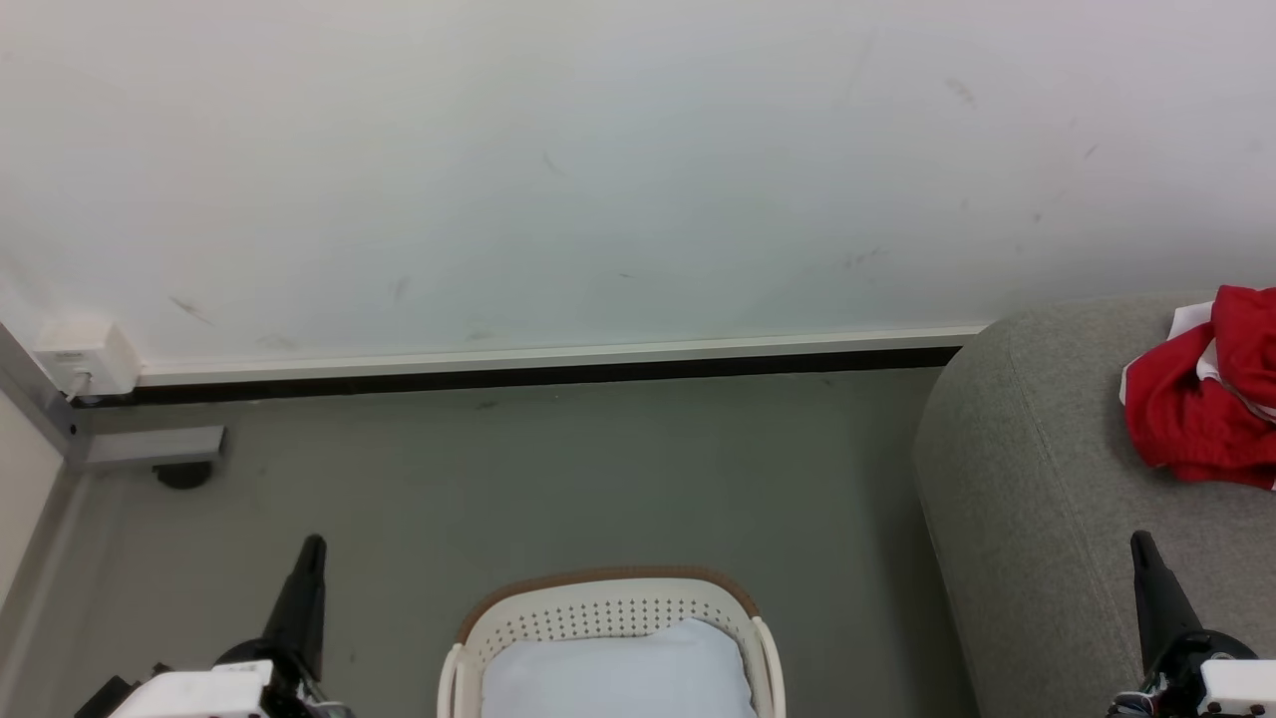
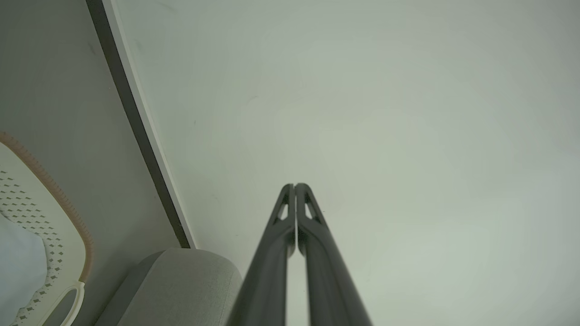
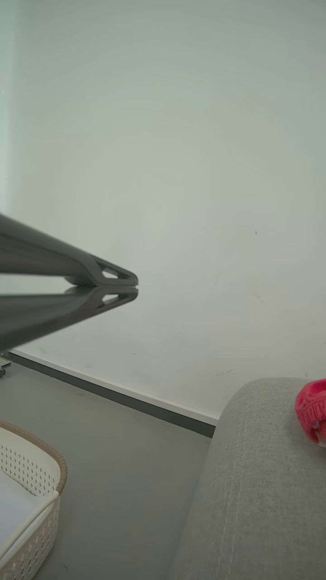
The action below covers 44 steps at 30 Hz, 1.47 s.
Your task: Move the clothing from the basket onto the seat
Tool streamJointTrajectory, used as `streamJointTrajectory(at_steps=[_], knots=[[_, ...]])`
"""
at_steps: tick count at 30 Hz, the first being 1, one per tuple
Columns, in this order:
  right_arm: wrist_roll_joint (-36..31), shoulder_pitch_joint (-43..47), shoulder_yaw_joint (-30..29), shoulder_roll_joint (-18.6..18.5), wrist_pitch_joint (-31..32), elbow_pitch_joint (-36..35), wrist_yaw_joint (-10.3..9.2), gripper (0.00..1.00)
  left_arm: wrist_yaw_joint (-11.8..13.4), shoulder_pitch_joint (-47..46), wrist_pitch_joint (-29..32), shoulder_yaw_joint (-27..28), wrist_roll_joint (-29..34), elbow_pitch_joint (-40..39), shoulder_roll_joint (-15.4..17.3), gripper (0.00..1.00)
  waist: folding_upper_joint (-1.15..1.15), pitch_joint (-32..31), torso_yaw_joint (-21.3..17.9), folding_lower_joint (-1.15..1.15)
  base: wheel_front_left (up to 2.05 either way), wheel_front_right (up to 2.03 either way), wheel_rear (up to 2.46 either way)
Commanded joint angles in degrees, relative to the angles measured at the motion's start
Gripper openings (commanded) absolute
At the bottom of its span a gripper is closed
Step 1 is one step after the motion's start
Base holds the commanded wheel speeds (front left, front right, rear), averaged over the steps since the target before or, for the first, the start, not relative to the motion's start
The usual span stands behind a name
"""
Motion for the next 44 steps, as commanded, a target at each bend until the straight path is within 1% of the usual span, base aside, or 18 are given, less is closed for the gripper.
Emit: streamJointTrajectory(at_steps=[1, 44], knots=[[0.09, -0.70, -0.20, -0.40, 0.19, -0.29, -0.12, 0.00, -0.12, -0.54, 0.22, 0.19, -0.78, -0.16, 0.39, 0.00, 0.00, 0.00, 0.00, 0.00, 0.00, 0.00, 0.00], [0.10, -0.70, -0.19, -0.39, 0.18, -0.29, -0.12, 0.00, -0.12, -0.54, 0.21, 0.17, -0.79, -0.17, 0.39, 0.00, 0.00, 0.00, 0.00, 0.00, 0.00, 0.00, 0.00]])
